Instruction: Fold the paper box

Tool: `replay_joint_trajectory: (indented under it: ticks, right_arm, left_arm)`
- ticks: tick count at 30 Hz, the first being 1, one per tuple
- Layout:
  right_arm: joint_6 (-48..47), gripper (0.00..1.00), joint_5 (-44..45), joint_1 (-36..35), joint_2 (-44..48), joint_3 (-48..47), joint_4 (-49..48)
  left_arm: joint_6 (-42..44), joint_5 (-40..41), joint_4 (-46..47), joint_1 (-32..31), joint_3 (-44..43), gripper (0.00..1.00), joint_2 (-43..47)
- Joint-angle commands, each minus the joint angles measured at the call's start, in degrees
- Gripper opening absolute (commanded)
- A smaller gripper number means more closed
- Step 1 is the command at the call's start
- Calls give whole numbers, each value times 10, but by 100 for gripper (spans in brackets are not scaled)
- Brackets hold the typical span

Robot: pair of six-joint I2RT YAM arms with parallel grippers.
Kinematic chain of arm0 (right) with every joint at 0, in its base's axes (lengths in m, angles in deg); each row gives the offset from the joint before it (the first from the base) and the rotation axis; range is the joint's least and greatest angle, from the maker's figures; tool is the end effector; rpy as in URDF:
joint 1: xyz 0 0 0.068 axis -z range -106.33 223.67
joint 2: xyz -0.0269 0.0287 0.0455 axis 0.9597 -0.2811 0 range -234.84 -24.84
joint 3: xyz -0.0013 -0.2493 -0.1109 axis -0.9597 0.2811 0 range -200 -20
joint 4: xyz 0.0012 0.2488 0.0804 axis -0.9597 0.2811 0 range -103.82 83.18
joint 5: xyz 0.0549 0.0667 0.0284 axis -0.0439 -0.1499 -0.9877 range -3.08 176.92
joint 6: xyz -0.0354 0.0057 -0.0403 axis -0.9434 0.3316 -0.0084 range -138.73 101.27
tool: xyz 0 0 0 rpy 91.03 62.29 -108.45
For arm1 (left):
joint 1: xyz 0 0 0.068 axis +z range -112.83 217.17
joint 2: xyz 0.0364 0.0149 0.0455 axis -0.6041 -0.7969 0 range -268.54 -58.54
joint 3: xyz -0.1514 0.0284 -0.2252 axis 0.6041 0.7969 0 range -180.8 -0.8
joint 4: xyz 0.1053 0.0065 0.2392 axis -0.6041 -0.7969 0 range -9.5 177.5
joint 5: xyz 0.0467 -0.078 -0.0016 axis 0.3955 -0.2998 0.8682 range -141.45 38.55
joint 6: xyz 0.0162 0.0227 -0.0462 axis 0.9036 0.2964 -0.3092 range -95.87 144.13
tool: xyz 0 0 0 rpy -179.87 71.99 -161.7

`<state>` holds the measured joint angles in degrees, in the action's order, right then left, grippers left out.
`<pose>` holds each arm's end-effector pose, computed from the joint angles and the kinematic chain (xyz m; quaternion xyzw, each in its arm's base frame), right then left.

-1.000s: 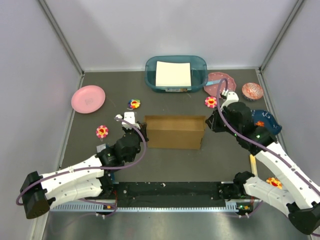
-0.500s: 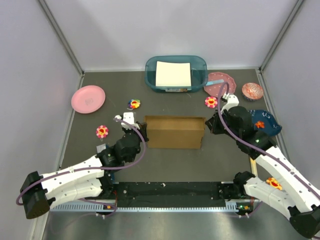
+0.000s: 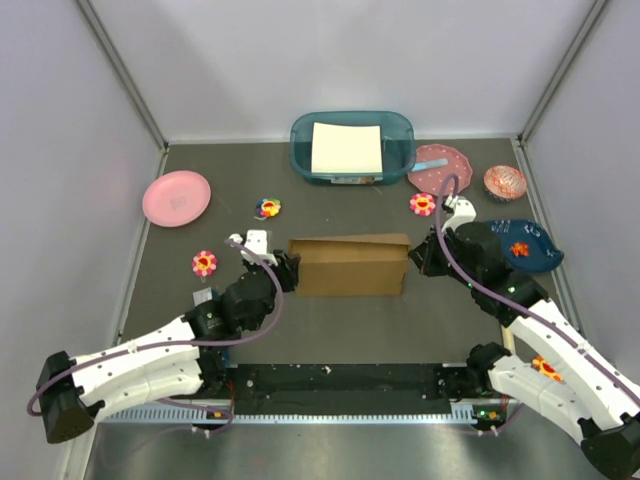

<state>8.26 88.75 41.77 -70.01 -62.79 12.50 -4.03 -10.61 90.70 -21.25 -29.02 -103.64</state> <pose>0.1512 0.0927 0.2978 -0.0288 0.8598 0.2387 0.4506 0.1159 -0.1443 0.2629 -0.0159 0.7675 -0.1973 0.6097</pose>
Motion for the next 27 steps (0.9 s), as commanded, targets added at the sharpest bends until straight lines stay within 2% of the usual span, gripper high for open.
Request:
replay_joint_trajectory:
  ticks: [1,3,8,17,27]
  right_arm:
    - [4,0,5,-6,-14,-3,41]
    - [4,0,5,-5,-15,-5,42]
    - [4,0,7,-6,-14,-4,42]
    - [4,0,6,-6,-16,-3,41]
    - [5,0,5,-6,-13,-1,41]
  left_arm:
    - [47,-41,-95,-3,6,46,33]
    - [64,-36,-94,-3,5,50,63]
    - [88,-14,-97,-2,-3,52,102]
    - [107,-7,-64,2,-21,49,82]
    - [119,-16,-42,9,-54,49,69]
